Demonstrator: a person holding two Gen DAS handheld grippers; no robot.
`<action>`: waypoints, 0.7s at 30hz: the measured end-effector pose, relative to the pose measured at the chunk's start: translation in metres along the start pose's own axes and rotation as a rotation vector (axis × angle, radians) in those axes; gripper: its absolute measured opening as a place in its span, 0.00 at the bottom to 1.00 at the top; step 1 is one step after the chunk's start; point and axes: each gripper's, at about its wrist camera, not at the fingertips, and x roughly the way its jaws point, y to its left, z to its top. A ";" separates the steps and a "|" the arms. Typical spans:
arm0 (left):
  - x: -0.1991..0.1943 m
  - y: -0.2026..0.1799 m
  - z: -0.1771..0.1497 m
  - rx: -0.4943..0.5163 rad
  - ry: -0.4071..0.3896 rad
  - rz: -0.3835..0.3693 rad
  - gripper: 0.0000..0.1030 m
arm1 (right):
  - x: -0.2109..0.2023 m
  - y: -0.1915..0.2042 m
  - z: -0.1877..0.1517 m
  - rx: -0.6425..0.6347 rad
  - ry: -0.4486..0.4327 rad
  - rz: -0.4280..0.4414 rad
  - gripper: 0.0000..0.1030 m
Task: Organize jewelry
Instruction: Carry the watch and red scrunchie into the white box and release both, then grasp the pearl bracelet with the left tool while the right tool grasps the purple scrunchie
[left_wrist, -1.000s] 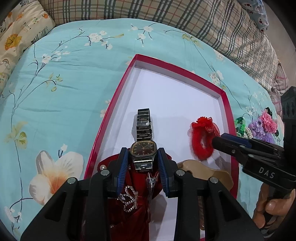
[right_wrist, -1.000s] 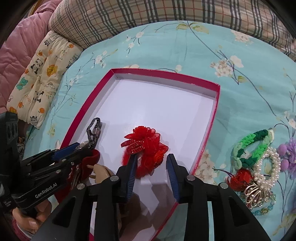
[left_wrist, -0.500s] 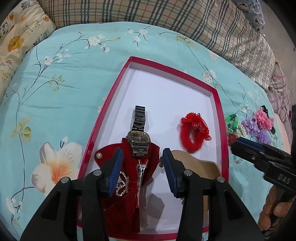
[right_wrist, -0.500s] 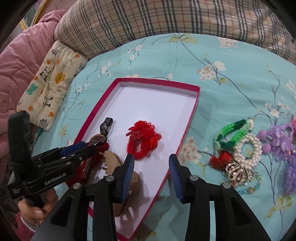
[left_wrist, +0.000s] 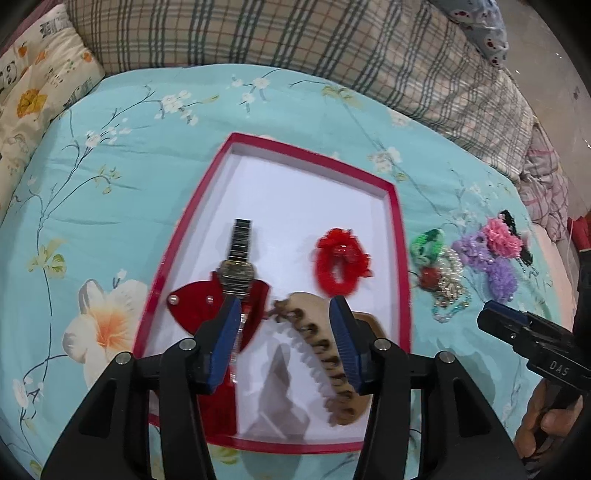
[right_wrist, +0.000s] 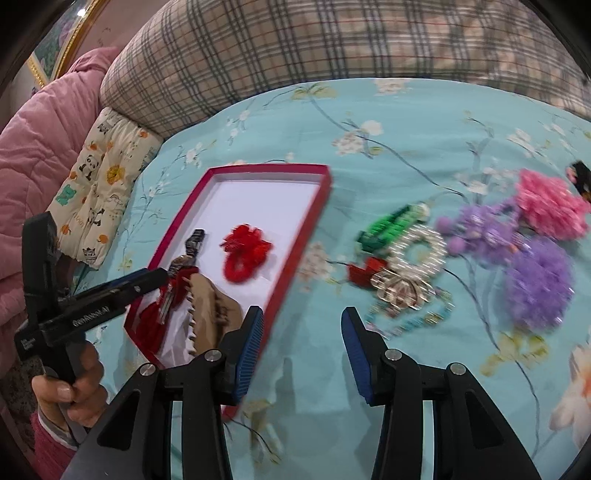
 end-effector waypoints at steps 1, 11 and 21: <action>-0.001 -0.005 -0.001 0.004 0.001 -0.006 0.47 | -0.004 -0.005 -0.002 0.010 -0.004 -0.008 0.45; -0.005 -0.053 -0.009 0.059 0.011 -0.065 0.47 | -0.041 -0.055 -0.022 0.081 -0.044 -0.085 0.47; 0.003 -0.103 -0.012 0.126 0.030 -0.113 0.47 | -0.074 -0.110 -0.034 0.168 -0.085 -0.156 0.47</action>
